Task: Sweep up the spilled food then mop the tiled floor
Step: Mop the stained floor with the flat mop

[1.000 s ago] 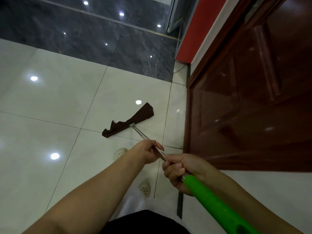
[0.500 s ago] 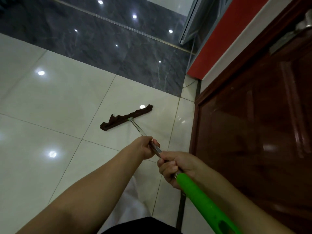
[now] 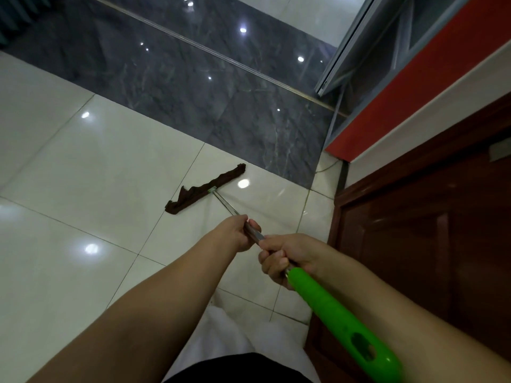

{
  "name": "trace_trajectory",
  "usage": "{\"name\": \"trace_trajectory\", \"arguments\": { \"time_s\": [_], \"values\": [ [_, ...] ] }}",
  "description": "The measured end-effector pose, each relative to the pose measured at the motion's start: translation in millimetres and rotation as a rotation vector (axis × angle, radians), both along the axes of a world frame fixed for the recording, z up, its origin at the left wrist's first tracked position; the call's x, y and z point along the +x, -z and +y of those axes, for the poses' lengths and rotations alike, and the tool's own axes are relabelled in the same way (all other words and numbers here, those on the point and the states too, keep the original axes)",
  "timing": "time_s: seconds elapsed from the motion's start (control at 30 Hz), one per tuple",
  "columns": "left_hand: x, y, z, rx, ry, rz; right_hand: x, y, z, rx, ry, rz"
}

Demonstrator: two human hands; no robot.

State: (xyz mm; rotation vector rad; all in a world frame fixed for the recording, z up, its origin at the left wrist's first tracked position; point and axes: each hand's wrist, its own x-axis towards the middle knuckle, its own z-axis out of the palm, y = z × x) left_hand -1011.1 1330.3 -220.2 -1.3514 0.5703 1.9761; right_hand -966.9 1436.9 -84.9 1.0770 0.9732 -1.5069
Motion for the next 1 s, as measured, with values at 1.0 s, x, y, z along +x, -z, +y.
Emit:
{"name": "trace_trajectory", "arguments": {
  "time_s": [1.0],
  "values": [
    [-190.8, 37.5, 50.5, -0.229, -0.589, -0.072, -280.2, 46.1, 67.1, -0.149, -0.685, -0.059]
  ]
}}
